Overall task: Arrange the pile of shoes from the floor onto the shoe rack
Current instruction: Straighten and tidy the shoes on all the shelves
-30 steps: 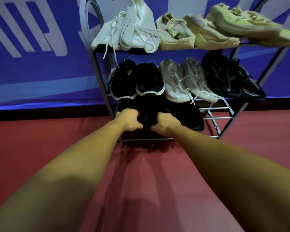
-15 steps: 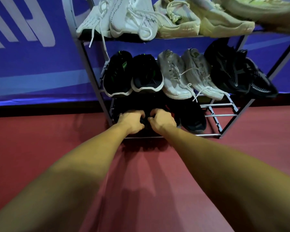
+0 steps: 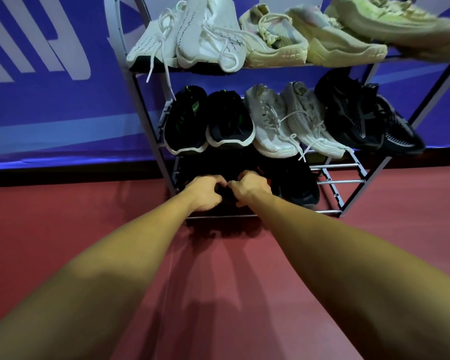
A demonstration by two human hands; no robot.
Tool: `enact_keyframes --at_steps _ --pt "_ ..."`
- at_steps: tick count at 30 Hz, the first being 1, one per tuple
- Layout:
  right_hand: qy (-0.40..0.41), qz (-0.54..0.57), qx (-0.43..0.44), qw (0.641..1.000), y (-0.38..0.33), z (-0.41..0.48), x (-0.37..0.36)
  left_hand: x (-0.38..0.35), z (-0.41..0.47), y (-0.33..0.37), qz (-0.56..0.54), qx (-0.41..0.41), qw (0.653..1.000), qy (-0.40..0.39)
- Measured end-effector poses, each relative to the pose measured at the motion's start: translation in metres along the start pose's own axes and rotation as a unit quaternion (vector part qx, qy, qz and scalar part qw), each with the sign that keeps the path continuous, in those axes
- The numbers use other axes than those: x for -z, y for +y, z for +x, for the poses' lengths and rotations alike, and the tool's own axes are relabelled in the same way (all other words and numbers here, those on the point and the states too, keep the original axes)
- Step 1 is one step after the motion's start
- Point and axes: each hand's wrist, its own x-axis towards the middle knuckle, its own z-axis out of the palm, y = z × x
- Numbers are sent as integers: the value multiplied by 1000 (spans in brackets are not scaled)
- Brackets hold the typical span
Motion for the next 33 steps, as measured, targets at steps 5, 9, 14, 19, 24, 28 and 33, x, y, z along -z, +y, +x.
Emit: enact_keyframes --at_steps 5,9,14,19,24,28,33 --pt "3 9 10 1000 3 7 2 4 2 -5 24 7 999 -23" --pt "-28 66 51 996 4 4 14 13 0 -3 34 34 999 -13" --pt "-25 105 93 990 8 -13 45 24 -14 26 -145 86 985 35" --pt "-76 142 126 979 24 -35 58 11 -31 33 -285 171 942 33" --pt "-132 147 141 970 38 -50 62 3 -41 28 -355 188 915 26" --pt "-175 128 142 966 41 -57 68 7 -53 23 -358 187 914 29" --pt "-119 123 79 982 46 -50 63 15 -76 14 -366 190 910 -38"
